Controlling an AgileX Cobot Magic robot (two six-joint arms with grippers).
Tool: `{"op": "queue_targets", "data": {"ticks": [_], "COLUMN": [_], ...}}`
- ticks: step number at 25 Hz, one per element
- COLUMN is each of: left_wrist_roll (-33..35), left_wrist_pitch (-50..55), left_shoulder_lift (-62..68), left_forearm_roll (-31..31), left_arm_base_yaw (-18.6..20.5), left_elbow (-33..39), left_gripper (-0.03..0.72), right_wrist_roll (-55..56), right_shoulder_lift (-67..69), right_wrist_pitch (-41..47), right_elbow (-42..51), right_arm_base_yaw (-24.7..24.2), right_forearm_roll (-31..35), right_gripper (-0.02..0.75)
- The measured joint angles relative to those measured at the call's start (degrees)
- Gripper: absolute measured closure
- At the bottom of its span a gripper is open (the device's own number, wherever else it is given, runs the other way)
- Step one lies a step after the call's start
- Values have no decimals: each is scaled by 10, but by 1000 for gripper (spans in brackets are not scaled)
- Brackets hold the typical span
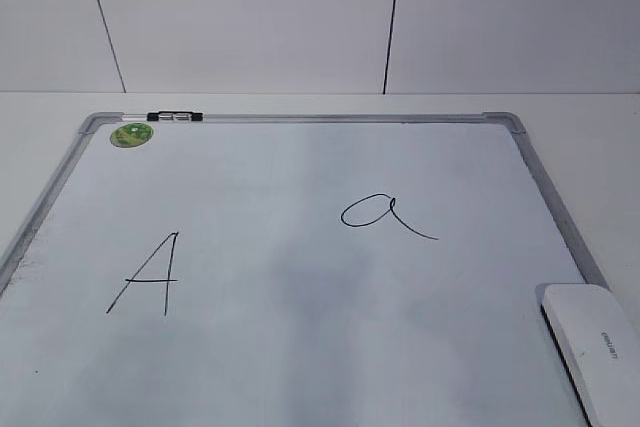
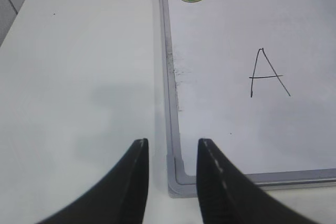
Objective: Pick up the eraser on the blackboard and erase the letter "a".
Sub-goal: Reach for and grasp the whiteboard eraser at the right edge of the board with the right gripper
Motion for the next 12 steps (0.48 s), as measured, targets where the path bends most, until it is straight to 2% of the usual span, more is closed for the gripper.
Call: {"op": "queue_targets", "data": {"ticks": [12], "left_wrist_roll": [0], "left_wrist_pitch": [0], "left_shoulder_lift": [0], "left_forearm_roll": [0], "left_arm_base_yaw": [0], "left_elbow": [0], "left_gripper": [454], "right_wrist_roll": [0], "right_shoulder_lift": [0], "right_wrist_pitch": [0], "right_elbow": [0], "right_arm_base_yaw": [0], "right_forearm_roll": [0], "right_gripper": [146]}}
